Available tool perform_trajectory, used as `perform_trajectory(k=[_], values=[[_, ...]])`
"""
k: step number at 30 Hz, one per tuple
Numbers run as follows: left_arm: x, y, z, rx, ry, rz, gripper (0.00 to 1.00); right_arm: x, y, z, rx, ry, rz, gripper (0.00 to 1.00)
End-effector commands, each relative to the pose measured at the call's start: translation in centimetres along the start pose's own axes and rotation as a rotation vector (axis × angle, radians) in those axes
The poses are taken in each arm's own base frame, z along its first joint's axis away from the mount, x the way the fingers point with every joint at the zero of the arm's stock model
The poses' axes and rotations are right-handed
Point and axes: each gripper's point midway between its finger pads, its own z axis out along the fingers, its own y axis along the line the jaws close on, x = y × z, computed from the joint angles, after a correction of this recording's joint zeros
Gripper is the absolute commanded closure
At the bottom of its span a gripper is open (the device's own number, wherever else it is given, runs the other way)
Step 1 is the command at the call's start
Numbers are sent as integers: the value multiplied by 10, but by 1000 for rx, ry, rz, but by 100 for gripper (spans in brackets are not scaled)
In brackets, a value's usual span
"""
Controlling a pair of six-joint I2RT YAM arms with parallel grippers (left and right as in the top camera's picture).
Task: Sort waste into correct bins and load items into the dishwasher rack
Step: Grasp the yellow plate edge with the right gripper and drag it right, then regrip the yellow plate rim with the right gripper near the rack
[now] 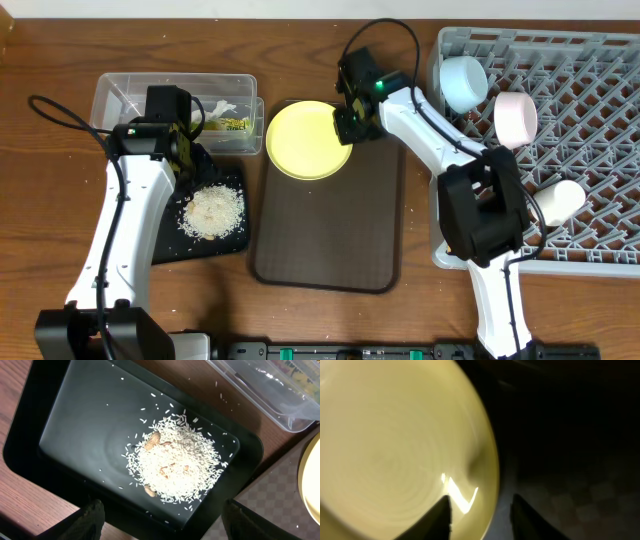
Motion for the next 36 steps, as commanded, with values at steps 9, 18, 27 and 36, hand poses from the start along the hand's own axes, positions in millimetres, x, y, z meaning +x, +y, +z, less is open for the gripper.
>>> perform_trajectory(k=[9,18,27,36], values=[[-4,3,-1,-15,-14,-9,23,4,-2,-4,17,16,24,99],[-4,3,-1,-15,-14,-9,23,-27,-28,-93,25,-140,28,99],[-4,3,-1,-15,-14,-9,23,-16,-63,-162,132,-184,55,99],[-4,3,-1,-14,-14,-9,23,7,-63,-149,146,-76,56,99]])
